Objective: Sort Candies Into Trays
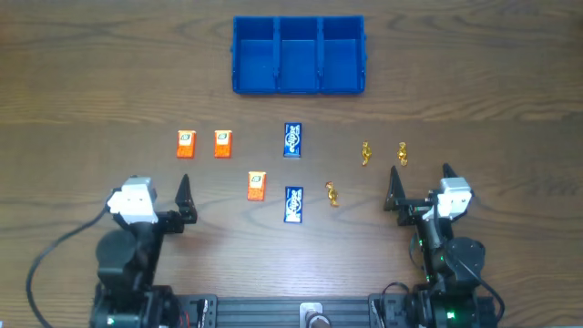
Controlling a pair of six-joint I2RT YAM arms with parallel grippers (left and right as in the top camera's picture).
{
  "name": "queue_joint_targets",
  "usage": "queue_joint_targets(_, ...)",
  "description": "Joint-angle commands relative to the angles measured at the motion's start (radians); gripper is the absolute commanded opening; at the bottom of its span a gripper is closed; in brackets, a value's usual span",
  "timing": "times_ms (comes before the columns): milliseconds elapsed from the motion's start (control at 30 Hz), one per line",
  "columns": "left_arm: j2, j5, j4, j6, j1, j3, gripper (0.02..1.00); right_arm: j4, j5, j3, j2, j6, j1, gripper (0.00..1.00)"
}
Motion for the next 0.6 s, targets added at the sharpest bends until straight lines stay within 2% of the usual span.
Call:
queue_joint_targets(33, 0.27, -0.035, -0.102, 0.023, -0.004, 0.323, 0.998, -0.007, -0.003, -0.002, -0.009, -0.014, 0.002, 0.998)
queue_joint_targets(167, 0.583, -0.07, -0.251, 0.035, -0.003, 0.597, 0.998, -0.007, -0.003, -0.002, -0.009, -0.014, 0.002, 0.998)
queue_joint_targets(300, 0.9, -0.069, -0.342, 0.053, -0.003, 0.811, 0.998, -0.007, -0.003, -0.002, -0.009, -0.014, 0.002, 0.998)
queue_joint_targets(600, 1.315, -0.035, -0.311, 0.076, 0.014, 0.922, 0.989, -0.007, -0.003, -0.002, -0.009, -0.014, 0.002, 1.0)
